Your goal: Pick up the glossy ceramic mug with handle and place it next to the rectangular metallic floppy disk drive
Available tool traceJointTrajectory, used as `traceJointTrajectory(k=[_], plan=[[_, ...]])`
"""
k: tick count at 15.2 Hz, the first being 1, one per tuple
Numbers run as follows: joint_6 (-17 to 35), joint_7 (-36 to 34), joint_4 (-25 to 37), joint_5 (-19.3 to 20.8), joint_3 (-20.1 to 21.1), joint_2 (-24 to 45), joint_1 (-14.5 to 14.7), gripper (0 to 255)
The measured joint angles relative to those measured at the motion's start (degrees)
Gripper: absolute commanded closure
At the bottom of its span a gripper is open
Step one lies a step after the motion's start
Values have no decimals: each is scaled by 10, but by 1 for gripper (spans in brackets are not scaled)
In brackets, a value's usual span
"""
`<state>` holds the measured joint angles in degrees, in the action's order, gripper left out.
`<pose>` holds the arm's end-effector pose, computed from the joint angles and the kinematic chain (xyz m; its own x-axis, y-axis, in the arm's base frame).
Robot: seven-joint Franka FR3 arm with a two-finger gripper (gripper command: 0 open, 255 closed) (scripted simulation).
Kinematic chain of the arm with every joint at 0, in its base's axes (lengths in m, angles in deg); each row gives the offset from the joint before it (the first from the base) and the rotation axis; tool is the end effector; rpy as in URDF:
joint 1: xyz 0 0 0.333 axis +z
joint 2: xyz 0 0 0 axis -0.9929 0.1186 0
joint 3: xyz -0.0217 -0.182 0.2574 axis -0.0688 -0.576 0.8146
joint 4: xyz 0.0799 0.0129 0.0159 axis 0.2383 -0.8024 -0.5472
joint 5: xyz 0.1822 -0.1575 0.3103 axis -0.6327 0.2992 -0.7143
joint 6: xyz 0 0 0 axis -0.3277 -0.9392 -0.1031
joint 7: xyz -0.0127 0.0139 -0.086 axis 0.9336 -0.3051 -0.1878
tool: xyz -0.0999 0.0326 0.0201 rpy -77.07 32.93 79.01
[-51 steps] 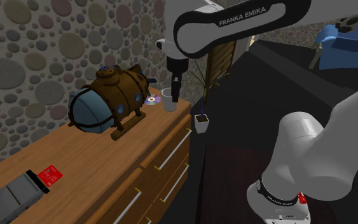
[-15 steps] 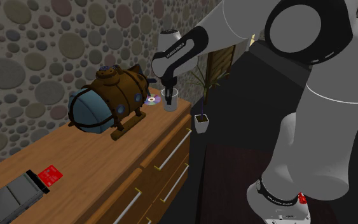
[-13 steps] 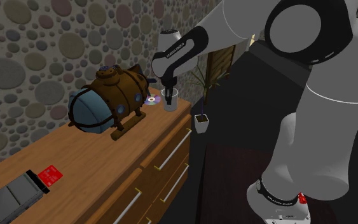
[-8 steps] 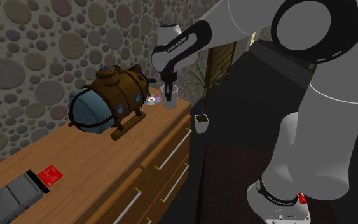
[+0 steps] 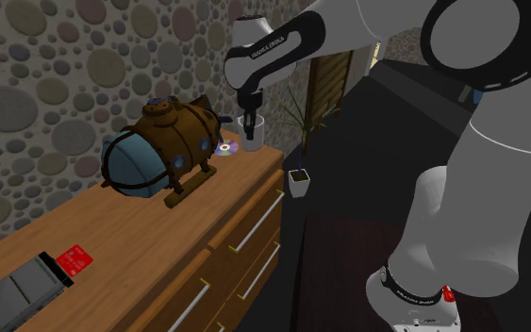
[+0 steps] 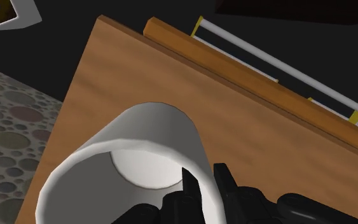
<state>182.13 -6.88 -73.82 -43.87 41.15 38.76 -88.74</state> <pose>0.4639 -0.3211 0.4140 0.9892 0.1413 0.0398 0.1389 -0.9886 0.0580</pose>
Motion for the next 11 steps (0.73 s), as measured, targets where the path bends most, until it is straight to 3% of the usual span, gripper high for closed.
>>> traceJointTrajectory(k=[11], plan=[[-81,-13,51,20,1,-34,3,255]])
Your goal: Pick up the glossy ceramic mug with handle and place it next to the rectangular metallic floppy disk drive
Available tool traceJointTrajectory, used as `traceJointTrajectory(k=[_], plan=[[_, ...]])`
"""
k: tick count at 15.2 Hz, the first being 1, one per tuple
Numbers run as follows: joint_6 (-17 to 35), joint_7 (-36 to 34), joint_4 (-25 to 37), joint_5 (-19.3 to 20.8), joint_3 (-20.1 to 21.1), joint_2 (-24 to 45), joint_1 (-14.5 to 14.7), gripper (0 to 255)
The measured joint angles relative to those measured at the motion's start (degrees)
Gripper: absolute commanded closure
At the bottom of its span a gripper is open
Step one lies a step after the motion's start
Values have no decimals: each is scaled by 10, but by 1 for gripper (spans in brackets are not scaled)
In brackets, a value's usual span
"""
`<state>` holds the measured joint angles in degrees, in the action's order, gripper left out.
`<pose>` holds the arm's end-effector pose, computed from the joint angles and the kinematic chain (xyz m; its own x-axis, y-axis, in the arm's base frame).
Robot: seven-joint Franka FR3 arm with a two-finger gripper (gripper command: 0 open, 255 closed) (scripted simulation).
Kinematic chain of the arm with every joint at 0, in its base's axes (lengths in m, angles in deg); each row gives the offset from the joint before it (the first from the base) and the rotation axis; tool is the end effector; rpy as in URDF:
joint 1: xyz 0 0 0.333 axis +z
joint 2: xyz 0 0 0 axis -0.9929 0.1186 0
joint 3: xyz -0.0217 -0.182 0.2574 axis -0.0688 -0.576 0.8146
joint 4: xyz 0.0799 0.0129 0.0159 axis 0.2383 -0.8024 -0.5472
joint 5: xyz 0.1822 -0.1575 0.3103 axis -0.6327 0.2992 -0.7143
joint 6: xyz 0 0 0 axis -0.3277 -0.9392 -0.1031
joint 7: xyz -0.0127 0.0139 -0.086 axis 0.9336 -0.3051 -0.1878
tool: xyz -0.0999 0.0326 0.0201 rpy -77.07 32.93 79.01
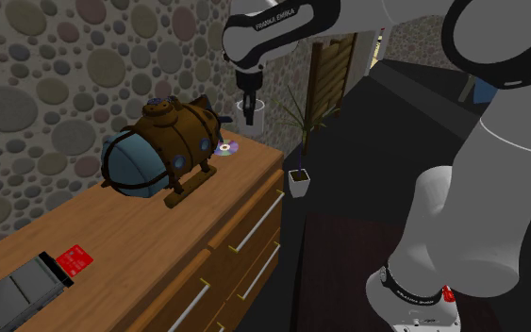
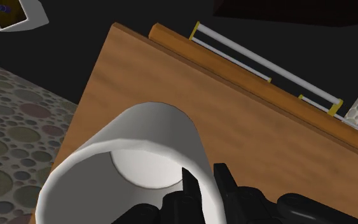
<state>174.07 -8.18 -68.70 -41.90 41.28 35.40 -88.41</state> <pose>0.4627 -0.3201 0.4718 0.9891 0.1416 0.0396 0.1392 -0.9886 0.0580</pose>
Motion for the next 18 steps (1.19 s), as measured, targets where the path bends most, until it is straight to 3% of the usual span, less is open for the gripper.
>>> traceJointTrajectory(k=[9,18], plan=[[-67,-4,57,6,2,-12,2,255],[-50,-119,14,23,59,-36,52,255]])
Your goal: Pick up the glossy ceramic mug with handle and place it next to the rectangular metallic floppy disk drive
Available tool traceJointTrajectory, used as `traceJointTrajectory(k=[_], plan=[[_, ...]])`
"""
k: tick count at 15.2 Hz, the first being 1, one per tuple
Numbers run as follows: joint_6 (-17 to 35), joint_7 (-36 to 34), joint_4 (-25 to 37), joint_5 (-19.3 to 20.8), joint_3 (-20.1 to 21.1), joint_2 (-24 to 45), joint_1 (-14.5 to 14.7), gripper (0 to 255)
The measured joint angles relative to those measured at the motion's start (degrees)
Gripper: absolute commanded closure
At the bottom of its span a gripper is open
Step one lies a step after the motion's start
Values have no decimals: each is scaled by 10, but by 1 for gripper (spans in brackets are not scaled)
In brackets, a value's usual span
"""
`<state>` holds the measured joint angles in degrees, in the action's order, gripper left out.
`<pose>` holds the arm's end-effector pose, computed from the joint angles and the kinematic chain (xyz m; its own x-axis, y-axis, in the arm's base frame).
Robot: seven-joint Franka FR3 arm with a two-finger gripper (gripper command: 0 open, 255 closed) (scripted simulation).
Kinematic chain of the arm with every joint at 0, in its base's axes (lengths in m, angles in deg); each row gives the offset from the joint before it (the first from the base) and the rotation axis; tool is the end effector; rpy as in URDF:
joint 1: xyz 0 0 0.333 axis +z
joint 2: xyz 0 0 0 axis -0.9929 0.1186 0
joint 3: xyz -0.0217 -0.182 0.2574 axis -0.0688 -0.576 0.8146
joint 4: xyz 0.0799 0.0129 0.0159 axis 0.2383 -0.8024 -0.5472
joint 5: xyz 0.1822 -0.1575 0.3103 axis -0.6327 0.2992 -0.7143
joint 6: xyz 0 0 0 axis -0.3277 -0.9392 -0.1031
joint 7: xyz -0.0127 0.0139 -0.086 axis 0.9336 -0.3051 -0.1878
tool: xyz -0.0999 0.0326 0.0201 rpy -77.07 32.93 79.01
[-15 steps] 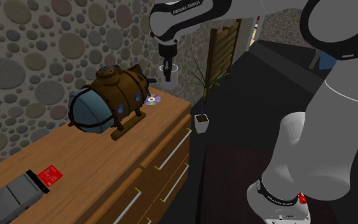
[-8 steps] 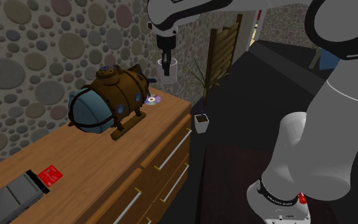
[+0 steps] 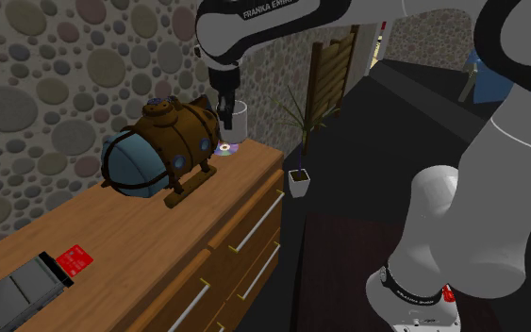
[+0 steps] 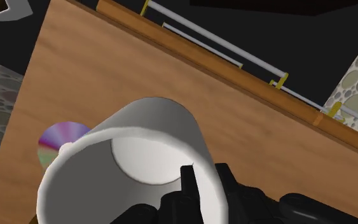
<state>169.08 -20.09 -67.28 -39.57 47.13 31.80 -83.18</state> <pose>0.5002 -0.2260 0.5076 0.9894 0.1399 0.0397 0.1374 -0.9888 0.0585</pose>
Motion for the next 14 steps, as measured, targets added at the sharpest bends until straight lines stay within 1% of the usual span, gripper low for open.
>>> traceJointTrajectory(k=[7,14], plan=[[2,-92,8,-2,48,16,44,255],[1,-176,43,-9,91,56,87,255]])
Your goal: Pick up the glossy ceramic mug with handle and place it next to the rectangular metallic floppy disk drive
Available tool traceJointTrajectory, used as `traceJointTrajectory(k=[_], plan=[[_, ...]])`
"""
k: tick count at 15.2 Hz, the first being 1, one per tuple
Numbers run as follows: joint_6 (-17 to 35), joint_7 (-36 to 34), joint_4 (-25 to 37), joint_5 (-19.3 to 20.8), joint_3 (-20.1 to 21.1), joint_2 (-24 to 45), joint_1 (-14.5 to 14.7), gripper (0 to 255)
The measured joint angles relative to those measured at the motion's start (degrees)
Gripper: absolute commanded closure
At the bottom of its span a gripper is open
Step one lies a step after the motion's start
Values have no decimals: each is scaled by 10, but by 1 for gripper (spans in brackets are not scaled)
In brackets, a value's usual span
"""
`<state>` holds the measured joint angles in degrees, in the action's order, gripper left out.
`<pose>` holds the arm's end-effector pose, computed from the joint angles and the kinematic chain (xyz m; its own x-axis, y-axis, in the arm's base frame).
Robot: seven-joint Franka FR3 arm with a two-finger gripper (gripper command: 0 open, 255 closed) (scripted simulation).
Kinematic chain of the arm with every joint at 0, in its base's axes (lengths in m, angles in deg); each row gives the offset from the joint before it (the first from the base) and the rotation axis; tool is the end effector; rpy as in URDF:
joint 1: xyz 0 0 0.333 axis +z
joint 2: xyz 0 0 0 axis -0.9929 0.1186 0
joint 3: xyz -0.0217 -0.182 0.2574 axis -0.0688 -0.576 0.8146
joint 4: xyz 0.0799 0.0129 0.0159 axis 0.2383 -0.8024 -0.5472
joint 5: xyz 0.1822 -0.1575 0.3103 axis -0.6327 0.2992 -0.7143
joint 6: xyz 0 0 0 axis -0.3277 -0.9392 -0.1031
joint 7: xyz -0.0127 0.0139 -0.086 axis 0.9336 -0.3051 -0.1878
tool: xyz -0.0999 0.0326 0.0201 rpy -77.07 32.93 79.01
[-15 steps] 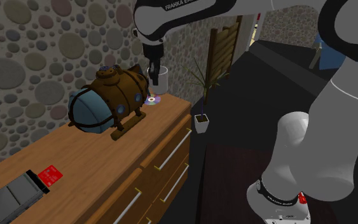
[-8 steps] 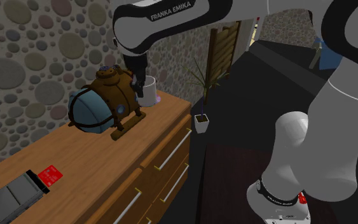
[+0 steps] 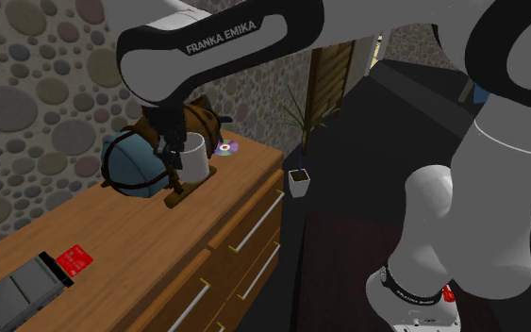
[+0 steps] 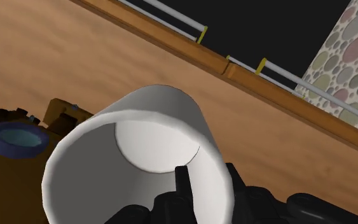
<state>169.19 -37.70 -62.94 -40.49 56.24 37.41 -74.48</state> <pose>0.5727 -0.0583 0.4930 0.9897 0.1385 0.0376 0.1362 -0.9890 0.0586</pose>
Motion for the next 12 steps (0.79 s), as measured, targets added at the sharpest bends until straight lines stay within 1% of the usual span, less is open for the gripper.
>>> traceJointTrajectory(k=[1,5,9,12], plan=[[-2,-11,15,-3,6,14,6,255],[2,-58,37,-5,28,42,31,255],[-13,-99,97,-10,48,90,55,255],[-18,-132,129,-10,62,119,74,255]])
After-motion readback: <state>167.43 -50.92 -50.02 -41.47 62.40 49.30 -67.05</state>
